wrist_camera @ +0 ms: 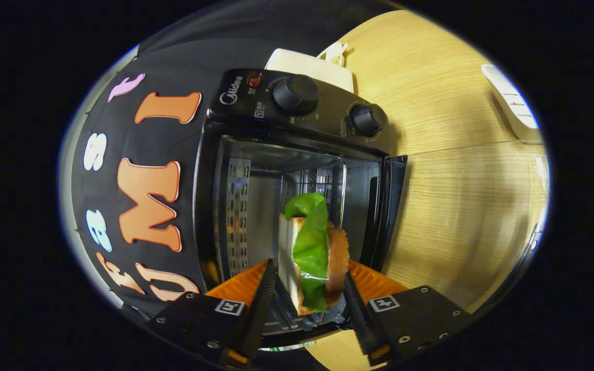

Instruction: Open the toaster oven, put the food inside, and close the toaster oven door.

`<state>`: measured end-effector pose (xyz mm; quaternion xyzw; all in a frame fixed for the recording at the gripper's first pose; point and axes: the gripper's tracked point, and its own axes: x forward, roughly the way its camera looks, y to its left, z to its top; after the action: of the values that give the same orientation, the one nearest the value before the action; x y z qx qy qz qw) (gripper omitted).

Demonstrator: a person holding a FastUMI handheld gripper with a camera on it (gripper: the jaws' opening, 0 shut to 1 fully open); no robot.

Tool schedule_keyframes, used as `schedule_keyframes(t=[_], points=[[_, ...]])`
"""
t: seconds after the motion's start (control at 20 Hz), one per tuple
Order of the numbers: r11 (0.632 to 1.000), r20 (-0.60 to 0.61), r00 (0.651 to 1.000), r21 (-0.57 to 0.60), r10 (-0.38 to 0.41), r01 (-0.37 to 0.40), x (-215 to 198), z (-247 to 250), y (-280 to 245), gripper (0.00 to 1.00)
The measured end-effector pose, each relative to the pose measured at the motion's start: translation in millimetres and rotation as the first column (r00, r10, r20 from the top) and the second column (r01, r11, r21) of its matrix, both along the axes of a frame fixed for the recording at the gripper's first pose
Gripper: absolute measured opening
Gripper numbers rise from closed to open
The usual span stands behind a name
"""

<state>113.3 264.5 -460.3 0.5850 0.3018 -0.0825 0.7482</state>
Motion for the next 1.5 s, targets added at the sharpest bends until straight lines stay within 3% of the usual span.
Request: schedule_keyframes(t=[0.05, 0.1, 0.35, 0.6, 0.75, 0.95, 1.1, 1.25, 1.35, 1.4, 1.5], points=[[1.0, -0.004, 1.0, -0.009, 0.004, -0.004, -1.0, -0.3, 2.0, 0.92], [1.0, -0.009, 1.0, -0.013, 0.008, -0.008, 0.7, 0.9, 3.2, 0.96], [0.998, -0.006, 0.999, -0.051, 0.044, -0.045, -22.7, 14.7, 3.8, 0.98], [0.986, 0.018, 0.991, -0.105, 0.135, -0.132, -76.4, 51.0, -3.5, 0.98], [0.942, 0.032, 0.963, -0.219, 0.266, -0.253, -110.8, 73.5, -1.7, 0.98], [0.778, -0.027, 0.89, -0.474, 0.455, -0.412, -156.7, 80.3, -18.2, 0.98], [0.646, -0.102, 0.854, -0.61, 0.51, -0.459, -176.0, 75.3, -37.2, 0.98], [0.423, -0.228, 0.79, -0.742, 0.57, -0.52, -195.5, 56.3, -56.5, 0.98], [0.298, -0.305, 0.742, -0.775, 0.597, -0.558, -205.8, 43.9, -63.4, 0.98], [0.249, -0.338, 0.724, -0.781, 0.602, -0.572, -212.4, 33.6, -71.0, 0.99], [0.2, -0.382, 0.701, -0.778, 0.603, -0.596, -215.0, 15.2, -82.7, 0.99]])
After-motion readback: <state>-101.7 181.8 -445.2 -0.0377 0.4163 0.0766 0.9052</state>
